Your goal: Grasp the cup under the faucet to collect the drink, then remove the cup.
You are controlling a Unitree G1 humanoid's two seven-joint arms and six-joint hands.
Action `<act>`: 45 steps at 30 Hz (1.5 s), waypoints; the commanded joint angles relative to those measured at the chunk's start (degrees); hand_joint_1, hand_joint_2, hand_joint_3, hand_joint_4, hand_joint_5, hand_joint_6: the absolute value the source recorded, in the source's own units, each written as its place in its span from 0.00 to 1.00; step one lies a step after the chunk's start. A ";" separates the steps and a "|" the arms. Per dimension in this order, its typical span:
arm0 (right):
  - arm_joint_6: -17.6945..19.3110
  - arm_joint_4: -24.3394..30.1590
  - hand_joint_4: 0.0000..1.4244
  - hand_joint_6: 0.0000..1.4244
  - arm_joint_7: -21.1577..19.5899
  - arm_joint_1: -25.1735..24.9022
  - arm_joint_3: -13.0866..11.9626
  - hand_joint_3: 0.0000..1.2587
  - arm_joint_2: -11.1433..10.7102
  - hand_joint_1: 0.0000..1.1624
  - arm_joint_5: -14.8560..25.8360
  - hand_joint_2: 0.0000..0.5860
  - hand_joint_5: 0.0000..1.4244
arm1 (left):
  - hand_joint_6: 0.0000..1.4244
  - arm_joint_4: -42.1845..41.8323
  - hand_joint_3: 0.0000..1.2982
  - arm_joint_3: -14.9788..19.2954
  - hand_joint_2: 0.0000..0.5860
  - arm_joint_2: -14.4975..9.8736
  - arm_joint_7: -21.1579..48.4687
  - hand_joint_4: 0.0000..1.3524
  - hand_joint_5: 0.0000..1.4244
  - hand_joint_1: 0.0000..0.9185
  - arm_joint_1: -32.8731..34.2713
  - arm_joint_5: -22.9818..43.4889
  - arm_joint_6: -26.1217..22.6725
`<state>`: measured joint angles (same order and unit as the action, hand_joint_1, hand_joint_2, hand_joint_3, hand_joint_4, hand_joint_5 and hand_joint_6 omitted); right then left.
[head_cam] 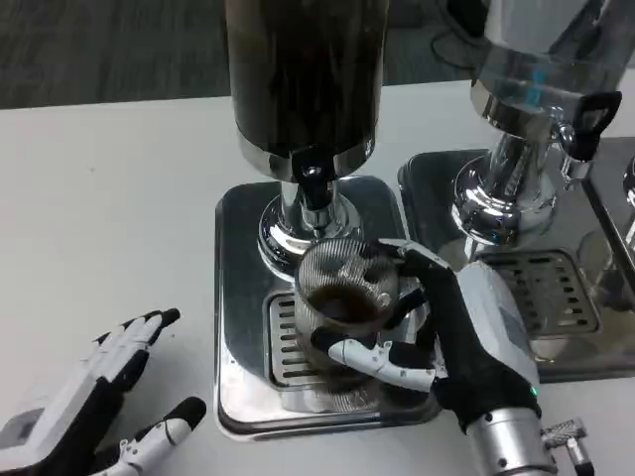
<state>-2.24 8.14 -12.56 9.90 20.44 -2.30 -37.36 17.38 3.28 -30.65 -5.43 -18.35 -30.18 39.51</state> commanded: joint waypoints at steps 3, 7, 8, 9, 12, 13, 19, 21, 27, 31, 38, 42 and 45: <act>-1.14 4.90 0.43 0.82 0.82 1.02 0.83 0.40 -0.12 0.72 -1.54 0.40 0.52 | 0.00 -0.21 0.00 -0.77 0.33 -0.97 -1.26 0.00 0.00 0.00 -0.27 -1.25 -0.97; -1.55 5.77 0.44 0.82 1.62 1.82 1.32 0.41 -0.40 0.72 -2.04 0.40 0.52 | 0.00 -0.50 0.00 -0.89 0.32 -1.14 -1.68 0.00 0.00 0.00 -0.37 -1.80 -1.30; -1.62 5.98 0.44 0.82 1.61 1.99 1.39 0.42 -0.41 0.72 -2.17 0.40 0.53 | 0.00 -0.51 0.00 -0.90 0.31 -1.19 -1.59 0.00 0.00 0.00 -0.35 -1.82 -1.34; -1.61 6.06 0.44 0.83 1.71 2.12 1.37 0.42 -0.43 0.72 -1.98 0.40 0.53 | 0.00 -0.42 0.00 -0.95 0.31 -1.22 -1.52 0.00 0.00 0.00 -0.30 -1.80 -1.33; -1.72 7.12 0.45 0.83 2.20 2.76 1.40 0.43 -0.72 0.72 -1.98 0.40 0.53 | 0.00 -0.46 0.00 -1.16 0.31 -1.33 -1.53 0.00 0.00 0.00 -0.33 -1.96 -1.22; -1.84 7.81 0.45 0.83 2.48 3.18 1.50 0.43 -0.94 0.72 -2.20 0.40 0.53 | 0.00 -0.48 0.00 -1.20 0.31 -1.38 -1.56 0.00 0.00 0.00 -0.35 -2.01 -1.20; -2.86 11.08 0.45 0.83 4.45 5.07 2.01 0.43 -1.99 0.72 -3.49 0.40 0.53 | 0.00 -1.38 0.00 -1.13 0.31 -1.87 -2.08 0.00 0.00 0.00 -0.61 -2.72 -1.70; -4.40 12.40 0.45 0.83 5.74 5.34 2.53 0.43 -2.50 0.72 -5.38 0.40 0.53 | 0.00 -2.28 0.00 -1.00 0.31 -2.15 -3.58 0.00 0.00 0.00 -0.98 -4.48 -1.99; -4.06 14.72 0.45 0.84 6.98 7.02 1.83 0.44 -2.82 0.72 -3.12 0.43 0.53 | 0.00 -6.42 0.00 -1.17 0.26 -2.44 -7.46 0.00 0.00 0.00 -3.10 -10.00 -5.66; -3.86 15.63 0.45 0.84 7.17 7.69 1.93 0.44 -3.15 0.72 -3.19 0.43 0.53 | 0.00 -8.38 0.00 -1.63 0.26 -2.15 -7.89 0.00 0.00 0.00 -4.20 -11.39 -8.21; -2.75 17.84 0.46 0.85 7.19 9.96 3.13 0.44 -4.70 0.72 -3.88 0.44 0.53 | 0.00 -11.30 0.00 -4.12 0.20 -2.41 -5.26 0.00 0.00 0.00 -5.36 -14.31 -15.24; -1.80 19.03 0.46 0.85 7.63 10.56 3.45 0.44 -5.94 0.72 -3.46 0.44 0.53 | 0.00 -13.81 0.00 -4.79 0.18 -2.70 -6.45 0.00 0.00 0.00 -7.24 -15.99 -17.44; -1.47 19.54 0.46 0.85 7.97 11.08 3.43 0.44 -6.17 0.72 -2.64 0.43 0.53 | 0.00 -15.63 0.00 -4.76 0.18 -2.05 -8.07 0.00 0.00 0.00 -8.80 -16.82 -18.29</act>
<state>-6.22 25.28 -4.50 20.85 23.55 -8.54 -41.01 3.83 -1.18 -32.69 -11.61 -25.39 -45.75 22.24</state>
